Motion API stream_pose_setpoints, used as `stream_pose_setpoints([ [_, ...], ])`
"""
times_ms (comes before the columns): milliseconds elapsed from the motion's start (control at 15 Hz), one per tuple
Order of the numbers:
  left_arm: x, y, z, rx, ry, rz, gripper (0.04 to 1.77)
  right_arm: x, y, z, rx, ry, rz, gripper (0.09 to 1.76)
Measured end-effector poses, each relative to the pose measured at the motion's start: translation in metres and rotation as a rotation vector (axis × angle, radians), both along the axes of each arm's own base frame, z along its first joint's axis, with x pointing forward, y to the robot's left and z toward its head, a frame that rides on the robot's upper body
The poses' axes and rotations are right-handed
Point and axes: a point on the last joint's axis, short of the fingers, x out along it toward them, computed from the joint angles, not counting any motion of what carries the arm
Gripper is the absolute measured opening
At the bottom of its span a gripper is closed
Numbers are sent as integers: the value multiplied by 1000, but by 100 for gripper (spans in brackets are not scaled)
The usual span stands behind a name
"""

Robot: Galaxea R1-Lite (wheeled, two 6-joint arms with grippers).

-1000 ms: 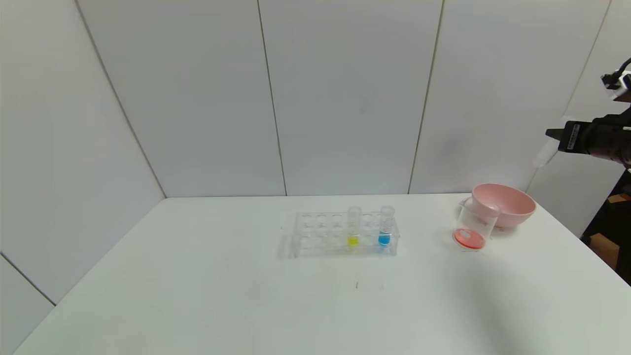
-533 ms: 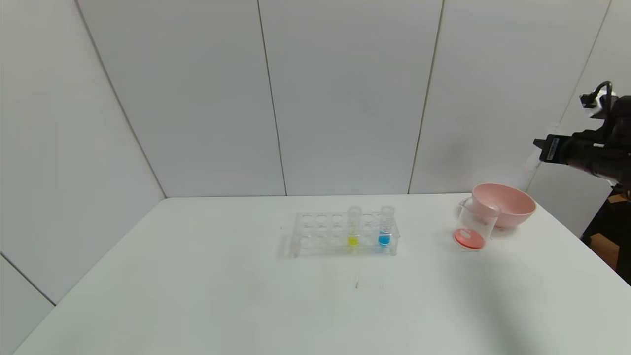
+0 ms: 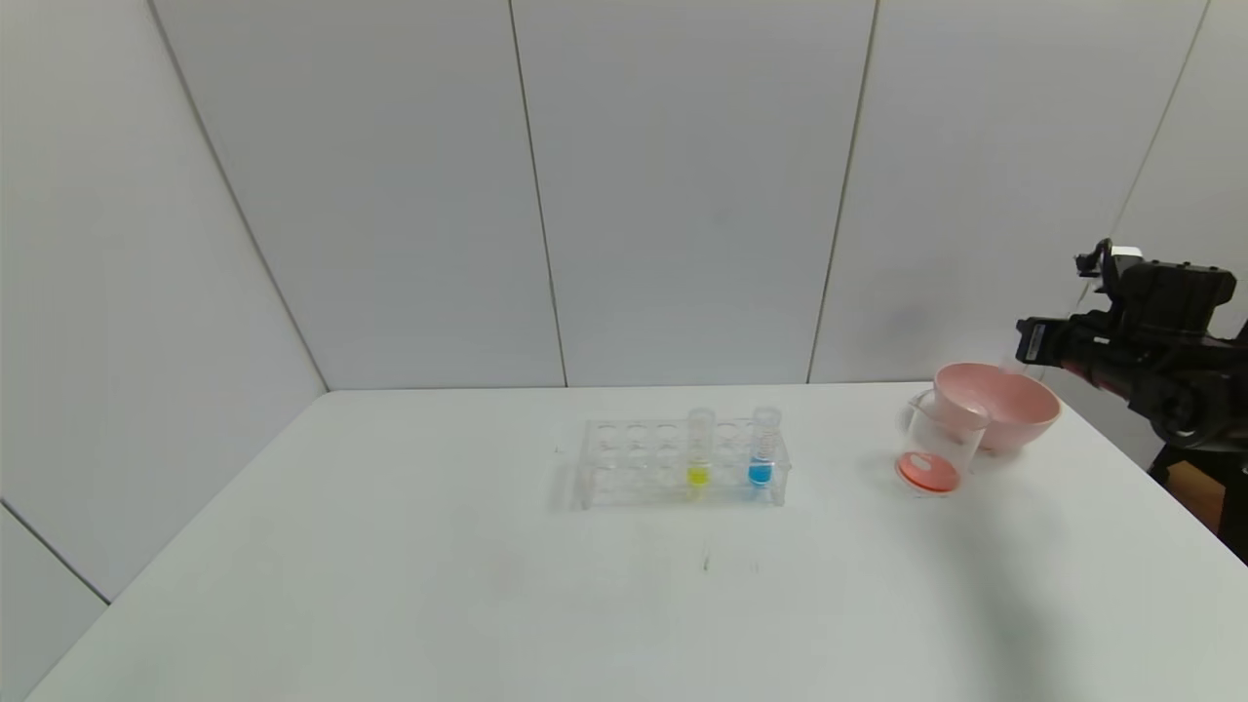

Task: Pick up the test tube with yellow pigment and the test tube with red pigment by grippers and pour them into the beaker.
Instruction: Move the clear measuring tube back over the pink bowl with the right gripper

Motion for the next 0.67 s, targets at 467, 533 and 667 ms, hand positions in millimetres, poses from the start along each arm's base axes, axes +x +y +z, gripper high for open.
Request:
stream_pose_setpoints([
  [467, 0, 0, 0, 0, 0, 0, 172, 9, 2, -29, 11, 63, 7, 51],
  [533, 0, 0, 0, 0, 0, 0, 172, 10, 2, -31, 11, 67, 7, 51],
  [667, 0, 0, 0, 0, 0, 0, 172, 10, 1, -32, 10, 72, 7, 51],
])
